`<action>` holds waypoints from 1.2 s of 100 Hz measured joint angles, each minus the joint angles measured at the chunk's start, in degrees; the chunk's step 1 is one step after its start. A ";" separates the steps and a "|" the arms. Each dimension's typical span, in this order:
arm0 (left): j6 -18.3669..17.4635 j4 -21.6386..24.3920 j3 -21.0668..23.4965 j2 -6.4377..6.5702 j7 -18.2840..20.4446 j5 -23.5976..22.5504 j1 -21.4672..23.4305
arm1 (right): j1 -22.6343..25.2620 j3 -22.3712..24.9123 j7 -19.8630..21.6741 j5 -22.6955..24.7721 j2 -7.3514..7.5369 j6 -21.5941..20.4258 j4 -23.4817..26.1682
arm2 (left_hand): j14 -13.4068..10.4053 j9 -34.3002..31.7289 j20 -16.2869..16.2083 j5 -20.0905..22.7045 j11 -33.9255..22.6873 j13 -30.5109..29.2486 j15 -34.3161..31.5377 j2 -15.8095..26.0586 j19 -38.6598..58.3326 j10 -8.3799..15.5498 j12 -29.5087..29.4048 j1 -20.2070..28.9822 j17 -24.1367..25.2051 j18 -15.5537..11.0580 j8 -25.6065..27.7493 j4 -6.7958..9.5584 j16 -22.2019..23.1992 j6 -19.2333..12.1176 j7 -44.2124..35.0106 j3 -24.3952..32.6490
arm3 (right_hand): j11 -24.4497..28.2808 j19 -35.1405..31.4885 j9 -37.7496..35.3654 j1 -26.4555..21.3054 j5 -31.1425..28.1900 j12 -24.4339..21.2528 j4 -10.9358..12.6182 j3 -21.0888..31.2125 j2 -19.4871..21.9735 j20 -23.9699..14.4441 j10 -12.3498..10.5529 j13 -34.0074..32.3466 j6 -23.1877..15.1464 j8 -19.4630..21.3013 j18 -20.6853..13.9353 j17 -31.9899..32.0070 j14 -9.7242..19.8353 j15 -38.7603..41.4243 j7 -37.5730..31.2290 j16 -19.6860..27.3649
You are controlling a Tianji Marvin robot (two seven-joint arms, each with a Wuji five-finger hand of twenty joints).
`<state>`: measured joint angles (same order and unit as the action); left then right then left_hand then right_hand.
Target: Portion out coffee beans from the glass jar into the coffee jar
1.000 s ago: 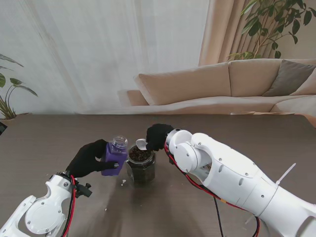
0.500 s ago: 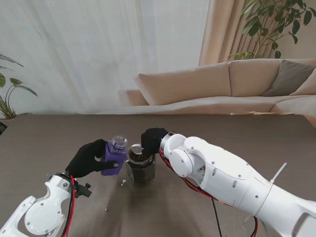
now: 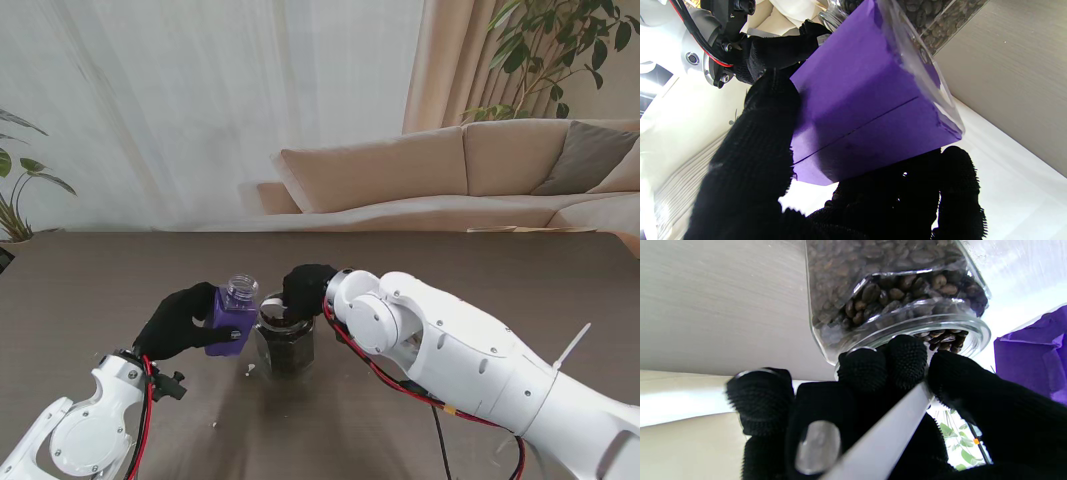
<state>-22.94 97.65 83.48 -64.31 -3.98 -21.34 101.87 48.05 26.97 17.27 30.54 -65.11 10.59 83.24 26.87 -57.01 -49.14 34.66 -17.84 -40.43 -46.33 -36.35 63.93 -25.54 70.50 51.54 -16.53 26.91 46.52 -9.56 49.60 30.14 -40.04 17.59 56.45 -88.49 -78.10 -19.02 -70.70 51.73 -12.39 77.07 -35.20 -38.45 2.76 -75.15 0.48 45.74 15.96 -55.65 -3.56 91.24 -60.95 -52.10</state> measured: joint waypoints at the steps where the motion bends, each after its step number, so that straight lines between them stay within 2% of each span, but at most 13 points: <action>1: 0.01 0.00 0.00 0.00 0.00 0.00 0.00 | 0.00 0.00 0.04 -0.06 -0.01 0.15 0.03 | 0.00 0.00 0.00 0.00 0.00 0.00 0.00 0.00 0.00 0.00 0.00 0.00 0.00 0.00 0.00 0.00 0.00 0.00 0.00 0.00 | 0.00 0.00 0.00 0.00 0.00 0.00 0.00 0.00 0.00 0.00 0.00 0.00 0.00 0.00 0.00 0.00 0.00 0.00 0.00 0.00; 18: 0.25 0.20 -0.01 0.00 0.00 -0.02 0.03 | -0.15 0.26 0.96 -2.79 -0.22 2.35 0.19 | 0.00 0.00 0.00 0.00 0.00 0.00 0.00 0.00 0.00 0.00 0.00 0.00 0.00 0.00 0.00 0.00 0.00 0.00 0.00 0.00 | 0.11 0.00 -0.01 0.00 0.00 -0.11 0.00 0.00 0.00 0.00 0.00 0.00 0.00 0.02 0.00 0.00 0.00 0.00 0.04 0.00; 35: 0.37 0.24 -0.10 0.00 -0.01 -0.02 0.01 | -1.09 -1.17 0.86 1.59 -0.22 1.81 -0.14 | 0.00 0.00 0.00 0.00 0.00 0.00 0.00 0.00 0.00 0.00 0.00 0.00 0.01 0.00 0.00 0.00 0.00 0.00 0.00 0.00 | 0.10 0.00 -0.03 0.00 0.00 -0.12 0.01 0.00 0.10 0.00 0.00 0.00 -0.02 0.05 0.00 0.00 0.00 0.00 0.09 0.00; 49: 0.38 0.24 -0.20 0.00 0.09 0.13 -0.07 | -1.62 -1.92 0.31 1.56 -0.37 1.81 -0.59 | 0.01 0.00 0.00 0.00 0.00 0.00 0.00 0.00 0.00 0.00 0.00 0.00 0.01 0.00 0.00 0.00 0.00 0.00 0.00 0.00 | 0.98 0.00 -0.04 0.00 -0.01 -0.25 0.01 0.00 0.10 0.00 0.00 0.00 -0.02 0.07 0.00 0.00 0.00 0.00 0.09 0.00; 60: 0.53 0.24 -0.26 0.00 0.11 0.19 -0.09 | -1.80 -1.88 0.70 -0.97 -0.42 1.94 -0.74 | 0.01 0.00 0.00 0.00 0.00 0.00 0.00 0.00 0.00 0.00 0.00 0.00 0.01 0.00 0.00 0.00 0.00 0.00 0.00 0.00 | 1.92 0.00 -0.17 0.00 -0.19 -0.31 0.01 0.00 0.10 0.00 0.02 0.00 -0.02 0.08 0.00 0.00 0.00 0.15 0.07 0.00; 70: 0.76 0.30 -0.25 0.00 0.09 0.17 0.01 | -1.97 -1.36 2.80 -4.81 -0.34 2.59 -0.49 | 0.02 0.00 0.00 0.00 0.00 0.00 0.00 0.00 0.00 0.00 0.00 0.00 0.03 0.00 0.00 0.00 0.00 0.00 0.00 0.00 | 2.77 0.00 -0.96 0.00 -0.70 -0.36 0.01 0.00 0.07 0.00 0.12 -0.58 -0.04 0.08 -0.02 0.00 -0.18 0.70 0.11 0.00; 84: 0.85 0.53 -0.18 -0.01 0.01 0.09 0.17 | -2.01 -1.02 4.24 -6.71 -0.29 4.24 0.08 | 0.03 0.00 -0.01 0.00 0.00 0.00 0.00 0.00 0.00 0.00 0.00 0.00 0.03 0.00 0.00 0.00 0.00 0.00 0.00 0.00 | 2.22 0.00 -0.96 0.00 -0.70 -0.36 0.01 0.00 0.04 0.00 0.12 -0.58 -0.06 0.09 -0.02 0.00 -0.18 0.70 0.53 0.00; 120: 0.97 0.62 -0.22 -0.01 0.07 0.19 0.19 | -1.86 -1.06 3.73 -5.86 -0.46 8.24 0.51 | 0.04 0.00 -0.01 0.00 0.00 0.01 0.00 0.00 0.00 0.00 0.00 0.00 0.04 0.00 0.00 0.00 0.00 0.00 0.00 0.00 | 1.31 0.00 -0.96 0.00 -0.70 -0.36 0.01 0.00 0.04 0.00 0.12 -0.58 -0.12 0.07 -0.02 0.00 -0.18 0.70 0.60 0.00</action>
<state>-21.97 98.26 83.26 -64.33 -3.92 -21.15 102.07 46.19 25.90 21.00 24.68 -65.57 18.83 83.75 26.91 -57.01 -49.14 34.66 -17.84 -40.42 -46.33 -36.35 63.93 -25.54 70.50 51.54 -16.50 26.91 46.52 -9.56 49.60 30.14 -40.04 17.59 57.76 -88.49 -79.06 -19.02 -71.39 51.37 -12.38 77.07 -35.16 -38.45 2.88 -75.73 0.36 45.80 15.94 -55.65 -3.75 91.94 -60.35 -52.11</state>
